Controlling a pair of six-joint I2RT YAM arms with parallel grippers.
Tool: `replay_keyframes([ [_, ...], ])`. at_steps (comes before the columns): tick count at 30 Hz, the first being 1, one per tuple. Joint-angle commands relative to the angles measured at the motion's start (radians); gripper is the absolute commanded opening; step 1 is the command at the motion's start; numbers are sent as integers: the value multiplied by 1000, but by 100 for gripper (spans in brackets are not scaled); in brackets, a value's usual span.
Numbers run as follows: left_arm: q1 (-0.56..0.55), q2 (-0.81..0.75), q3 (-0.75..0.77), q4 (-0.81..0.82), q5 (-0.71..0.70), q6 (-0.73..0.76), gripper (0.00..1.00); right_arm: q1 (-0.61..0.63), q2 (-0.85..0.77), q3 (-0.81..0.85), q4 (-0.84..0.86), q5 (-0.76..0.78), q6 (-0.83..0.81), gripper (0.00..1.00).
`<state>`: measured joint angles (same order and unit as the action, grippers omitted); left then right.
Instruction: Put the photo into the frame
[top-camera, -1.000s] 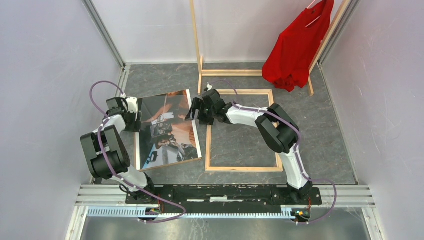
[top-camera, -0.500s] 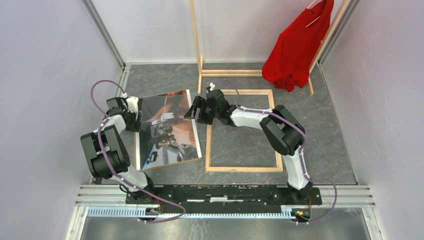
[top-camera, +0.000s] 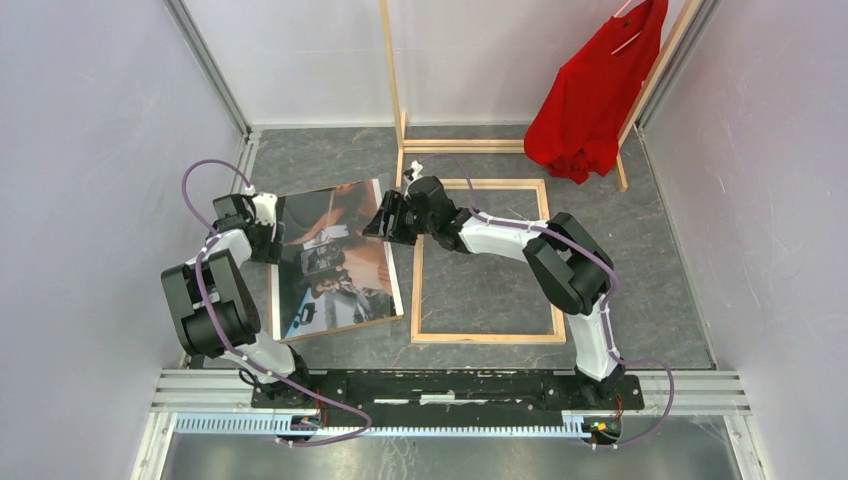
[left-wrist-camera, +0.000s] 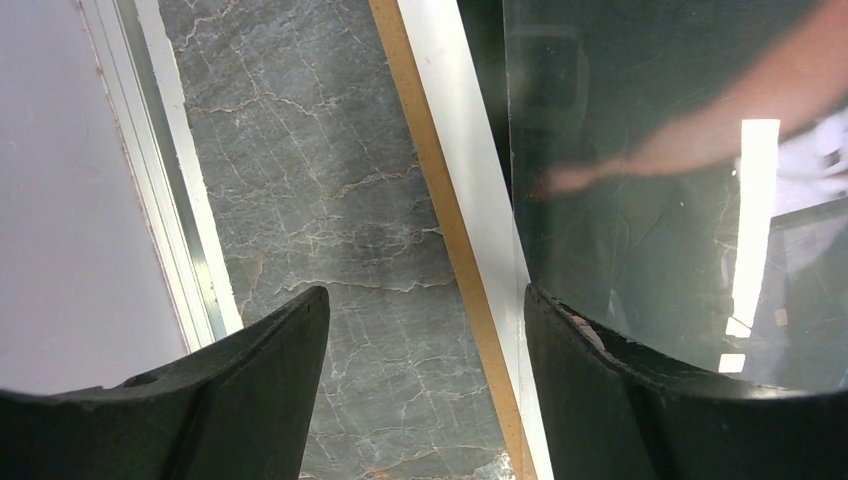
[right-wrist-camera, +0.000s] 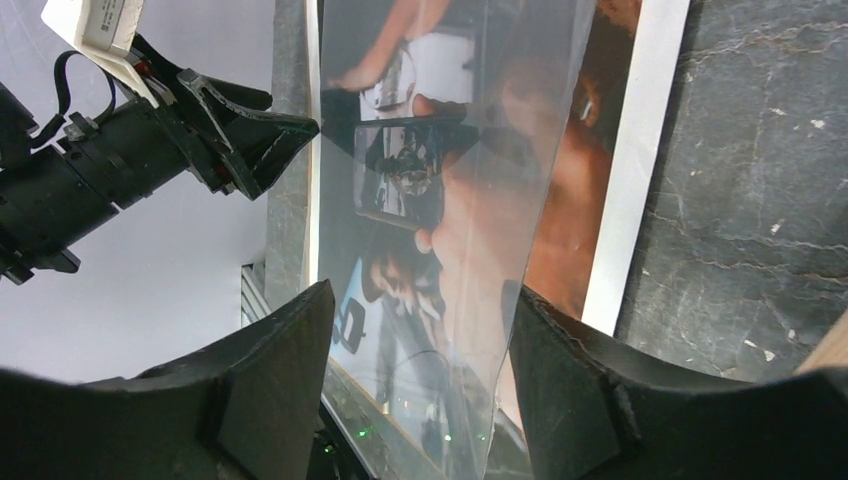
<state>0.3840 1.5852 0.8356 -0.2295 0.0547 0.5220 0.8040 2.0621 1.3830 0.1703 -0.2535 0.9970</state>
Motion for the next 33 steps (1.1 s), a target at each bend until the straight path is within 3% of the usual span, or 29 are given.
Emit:
replay_keyframes([
  [1, -2, 37, -9, -106, 0, 54, 79, 23, 27, 50, 35, 1, -23, 65],
  [4, -3, 26, 5, -126, -3, 59, 82, 24, 36, 60, 35, 7, -24, 47],
  [7, 0, 9, 42, -169, -1, 64, 98, 21, 28, 62, 35, 7, -26, 25],
  [9, 2, -16, 79, -225, 9, 78, 100, 11, 4, 57, 24, -1, -35, 12],
  [13, 3, -85, 176, -332, 37, 111, 100, -36, -90, -7, 8, -55, -67, 3],
  [21, -40, -154, 338, -460, 97, 90, 100, -232, -425, -277, -321, -190, -364, 0],
  [27, -251, -167, 302, -440, 35, 13, 100, -411, -657, -444, -625, -36, -585, 0],
  [33, -461, -100, 353, -437, 33, -95, 100, -492, -738, -423, -802, 152, -697, 0],
])
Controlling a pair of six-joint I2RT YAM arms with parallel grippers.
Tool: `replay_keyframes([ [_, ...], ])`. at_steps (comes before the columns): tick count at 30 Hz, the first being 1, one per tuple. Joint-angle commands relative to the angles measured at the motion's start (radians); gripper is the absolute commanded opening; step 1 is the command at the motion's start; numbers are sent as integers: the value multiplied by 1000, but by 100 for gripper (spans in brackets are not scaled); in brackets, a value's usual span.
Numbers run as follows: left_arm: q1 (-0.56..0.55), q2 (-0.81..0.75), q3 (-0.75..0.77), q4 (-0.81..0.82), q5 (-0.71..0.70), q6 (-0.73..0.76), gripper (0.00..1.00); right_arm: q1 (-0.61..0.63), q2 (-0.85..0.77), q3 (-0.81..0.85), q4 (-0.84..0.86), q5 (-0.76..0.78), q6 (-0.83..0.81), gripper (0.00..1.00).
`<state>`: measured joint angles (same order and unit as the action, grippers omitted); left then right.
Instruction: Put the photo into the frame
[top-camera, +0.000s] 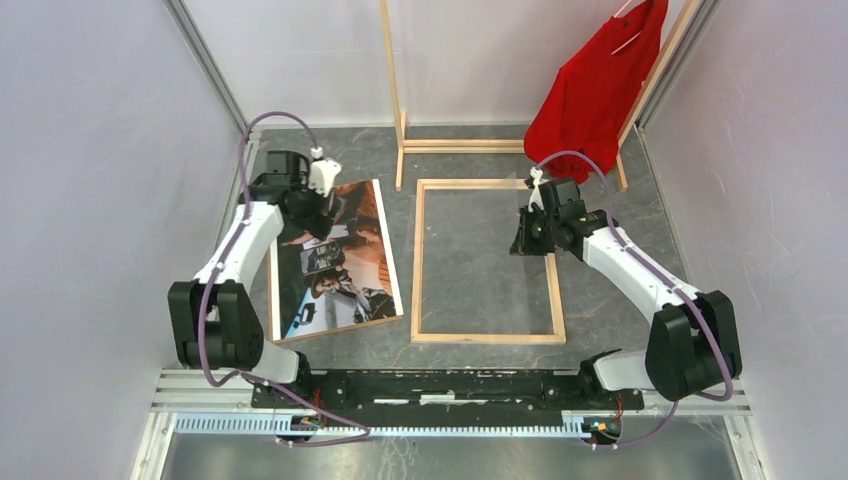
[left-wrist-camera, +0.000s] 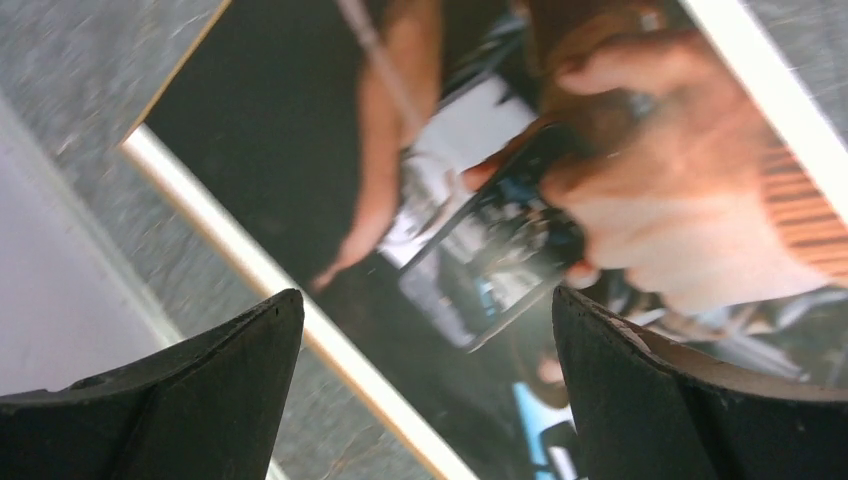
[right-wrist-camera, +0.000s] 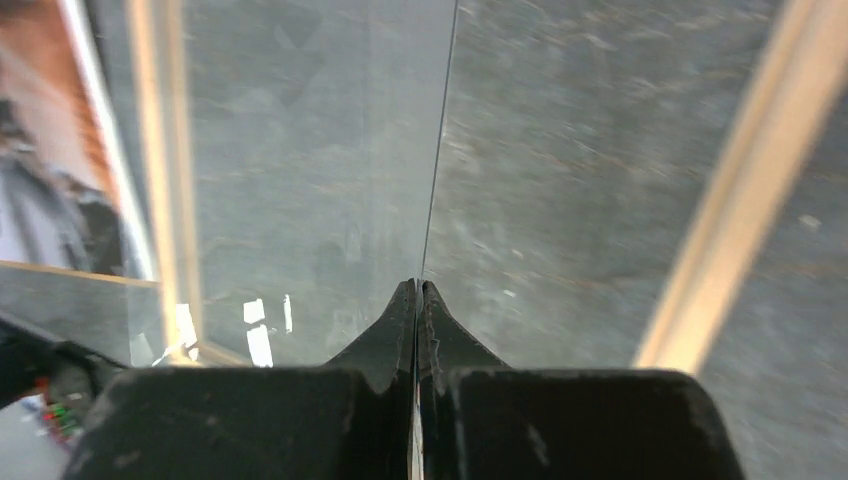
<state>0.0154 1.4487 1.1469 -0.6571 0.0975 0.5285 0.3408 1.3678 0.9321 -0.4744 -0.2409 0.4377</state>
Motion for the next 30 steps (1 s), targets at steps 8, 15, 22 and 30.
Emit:
replay_keyframes([
  [8, -287, 103, 76, 12, 20, -200, 100, -45, 4, 130, -206, 244, -176, 0],
  [15, -411, 124, 71, 33, 7, -243, 100, -85, 29, 143, -169, 180, -194, 0],
  [22, -443, 166, 50, 69, 1, -266, 100, -118, -79, 44, -26, -25, -208, 0],
  [30, -445, 225, 63, 103, 9, -311, 100, -164, -124, -45, 105, -256, -176, 0],
])
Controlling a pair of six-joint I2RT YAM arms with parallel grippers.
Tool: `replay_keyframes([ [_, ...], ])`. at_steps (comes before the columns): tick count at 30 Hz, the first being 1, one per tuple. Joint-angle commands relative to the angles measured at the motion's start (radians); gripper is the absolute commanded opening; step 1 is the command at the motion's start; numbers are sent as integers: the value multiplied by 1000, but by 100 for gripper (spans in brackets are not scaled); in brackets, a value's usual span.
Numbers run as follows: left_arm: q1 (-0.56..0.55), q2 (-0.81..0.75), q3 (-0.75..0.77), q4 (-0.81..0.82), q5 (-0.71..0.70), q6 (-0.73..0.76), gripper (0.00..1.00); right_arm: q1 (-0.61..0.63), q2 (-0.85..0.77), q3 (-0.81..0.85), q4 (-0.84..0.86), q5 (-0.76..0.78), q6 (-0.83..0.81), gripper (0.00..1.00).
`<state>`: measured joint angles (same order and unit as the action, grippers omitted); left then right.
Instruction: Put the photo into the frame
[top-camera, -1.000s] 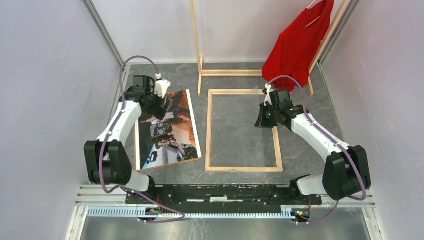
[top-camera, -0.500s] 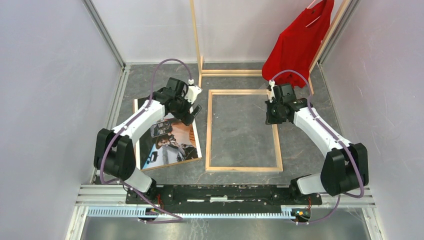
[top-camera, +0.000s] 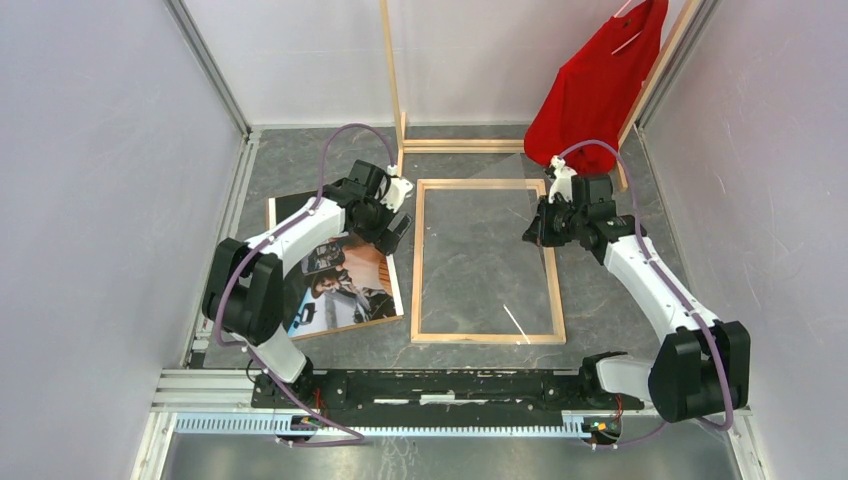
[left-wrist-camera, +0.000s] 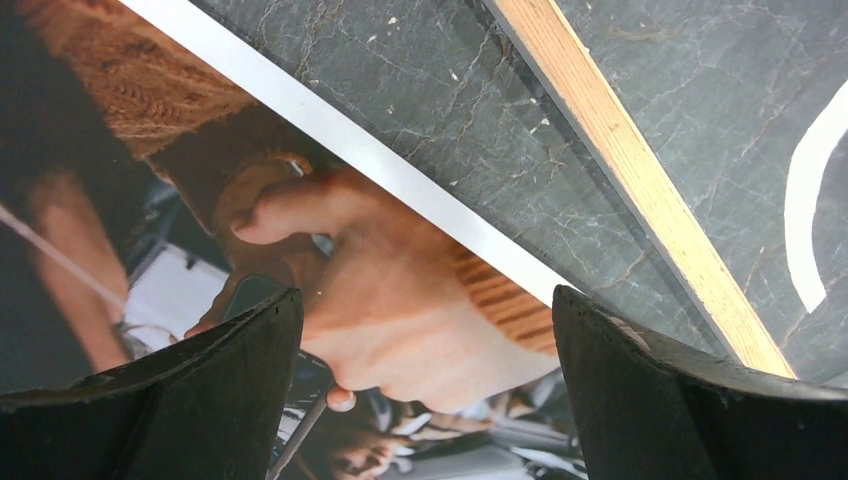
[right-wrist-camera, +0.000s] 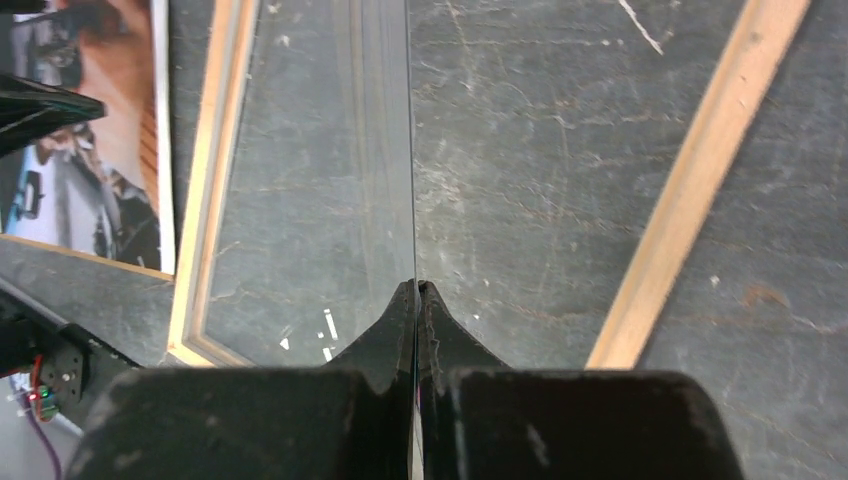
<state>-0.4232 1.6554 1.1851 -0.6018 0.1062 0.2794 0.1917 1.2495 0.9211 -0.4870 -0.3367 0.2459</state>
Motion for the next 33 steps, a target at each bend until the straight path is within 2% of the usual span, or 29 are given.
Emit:
replay_keyframes([
  [1, -6, 21, 28, 51, 0, -63, 100, -18, 3, -46, 134, -183, 25, 0],
  [7, -6, 44, 44, 61, -9, -77, 98, -18, 24, -164, 292, -300, 135, 0],
  [17, -5, 54, 42, 77, -72, -77, 94, -19, -36, -311, 411, -250, 244, 0],
  [27, 25, 30, 35, 70, -79, -74, 71, -19, -91, -336, 525, -293, 302, 0],
  [33, 35, 29, 4, 76, -80, -77, 68, -18, -92, -305, 543, -297, 328, 0],
])
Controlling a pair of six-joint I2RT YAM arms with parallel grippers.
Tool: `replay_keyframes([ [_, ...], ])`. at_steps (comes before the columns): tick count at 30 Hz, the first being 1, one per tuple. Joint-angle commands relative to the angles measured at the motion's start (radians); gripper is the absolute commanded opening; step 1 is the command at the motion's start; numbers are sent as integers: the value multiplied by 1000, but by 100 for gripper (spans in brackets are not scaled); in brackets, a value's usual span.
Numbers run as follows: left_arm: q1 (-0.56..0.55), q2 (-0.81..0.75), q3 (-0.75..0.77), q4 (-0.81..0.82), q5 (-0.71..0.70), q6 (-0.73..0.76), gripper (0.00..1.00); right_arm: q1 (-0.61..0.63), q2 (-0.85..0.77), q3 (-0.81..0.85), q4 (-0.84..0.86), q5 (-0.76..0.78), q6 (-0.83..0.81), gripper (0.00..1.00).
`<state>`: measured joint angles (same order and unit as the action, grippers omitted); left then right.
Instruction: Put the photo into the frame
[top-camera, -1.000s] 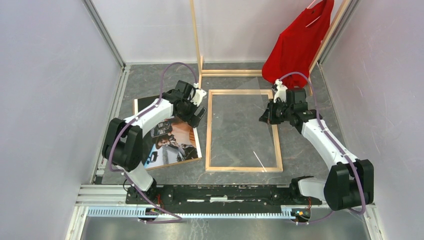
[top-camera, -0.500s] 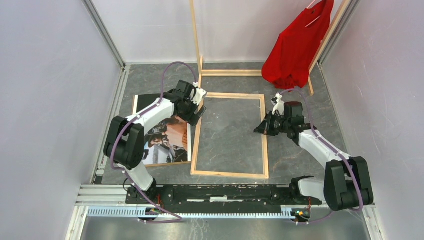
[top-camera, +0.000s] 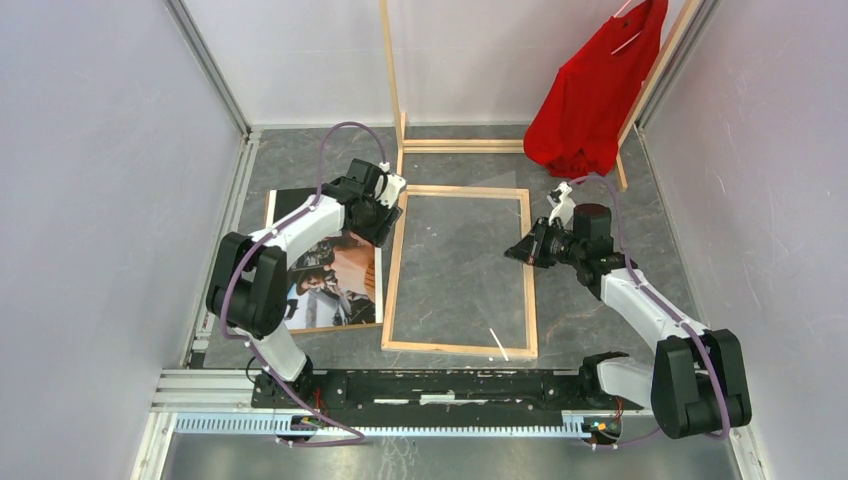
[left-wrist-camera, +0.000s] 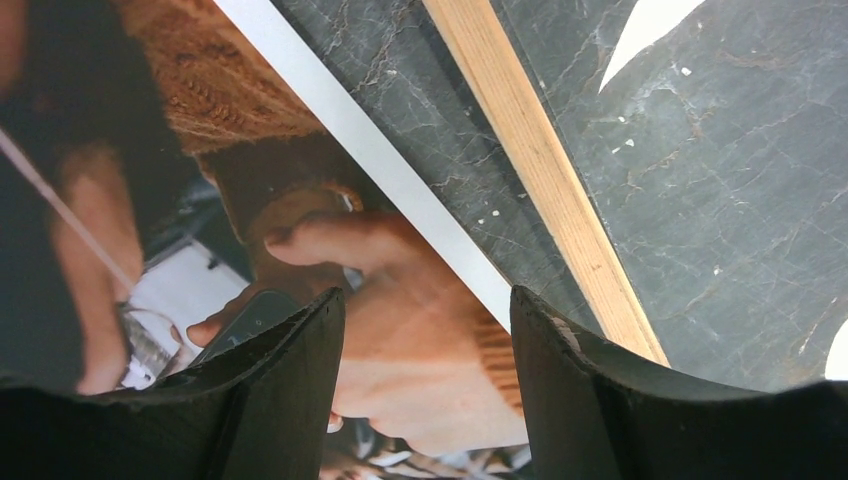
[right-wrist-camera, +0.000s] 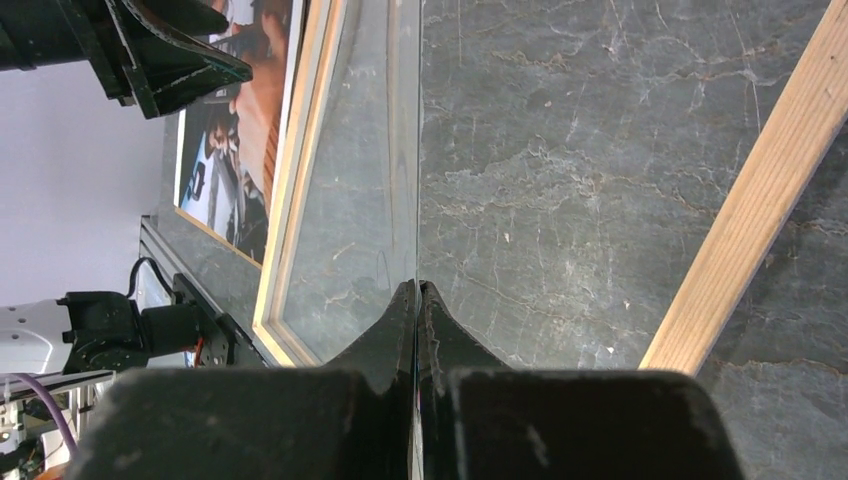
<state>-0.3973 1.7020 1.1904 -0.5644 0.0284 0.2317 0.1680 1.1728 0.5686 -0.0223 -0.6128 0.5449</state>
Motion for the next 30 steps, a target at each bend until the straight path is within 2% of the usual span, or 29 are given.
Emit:
replay_keyframes([
  [1, 9, -18, -5, 39, 0, -31, 68, 4, -10, 49, 81, -21, 30, 0],
  [9, 9, -11, -28, 44, 10, -31, 66, -7, 21, 53, 110, -31, 33, 0],
  [19, 13, -20, -41, 52, 39, -38, 65, -36, -55, 23, 235, -177, 142, 0],
  [25, 64, -40, -7, 32, 63, -39, 65, -39, -49, 4, 366, -239, 275, 0],
  [30, 126, -55, 1, 21, 85, -29, 65, -42, -10, 28, 355, -233, 272, 0],
])
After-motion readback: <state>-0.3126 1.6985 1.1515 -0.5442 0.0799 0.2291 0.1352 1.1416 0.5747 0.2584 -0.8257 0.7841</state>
